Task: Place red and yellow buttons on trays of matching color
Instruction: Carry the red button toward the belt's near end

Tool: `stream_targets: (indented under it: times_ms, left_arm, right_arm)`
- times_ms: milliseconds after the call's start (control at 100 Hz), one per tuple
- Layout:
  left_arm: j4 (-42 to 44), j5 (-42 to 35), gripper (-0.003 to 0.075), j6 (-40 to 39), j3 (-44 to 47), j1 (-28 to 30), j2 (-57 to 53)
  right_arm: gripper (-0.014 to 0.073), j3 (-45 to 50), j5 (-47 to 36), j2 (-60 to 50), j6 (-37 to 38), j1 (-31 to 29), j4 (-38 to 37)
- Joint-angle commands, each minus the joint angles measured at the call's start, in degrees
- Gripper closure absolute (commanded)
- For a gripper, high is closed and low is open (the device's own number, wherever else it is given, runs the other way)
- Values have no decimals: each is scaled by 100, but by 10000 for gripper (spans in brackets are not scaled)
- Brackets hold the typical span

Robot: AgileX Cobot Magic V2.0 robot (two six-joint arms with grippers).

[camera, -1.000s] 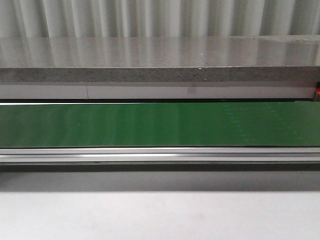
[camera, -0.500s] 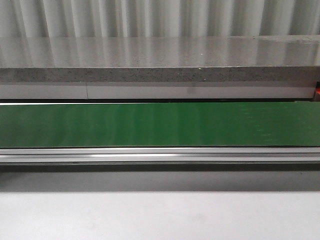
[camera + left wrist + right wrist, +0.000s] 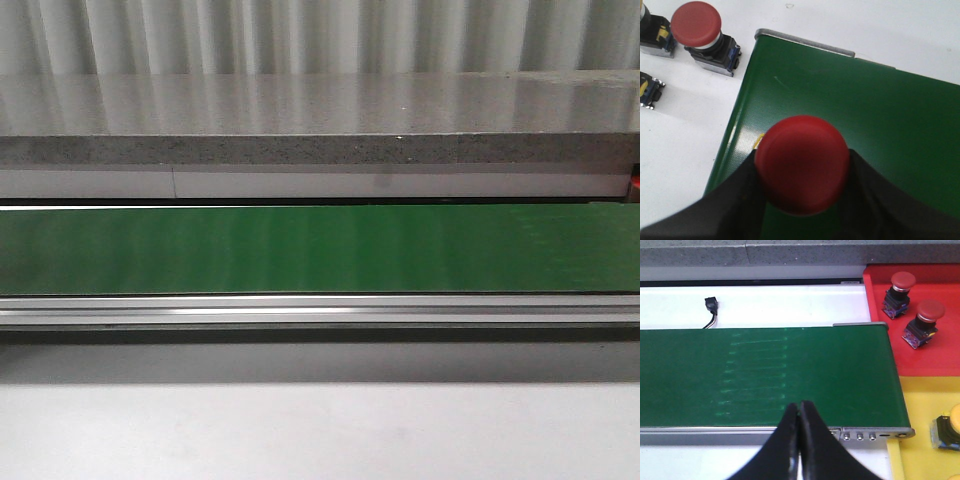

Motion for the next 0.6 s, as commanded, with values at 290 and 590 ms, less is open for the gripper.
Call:
stream_targets:
  times_ms: [290, 590]
  left_arm:
    - [-357, 35, 547, 507, -163, -51, -120]
    - [-494, 35, 96, 689, -163, -51, -120]
  right_arm:
    - [661, -147, -372, -6, -55, 11, -9]
    - [661, -147, -372, -6, -55, 11, -9]
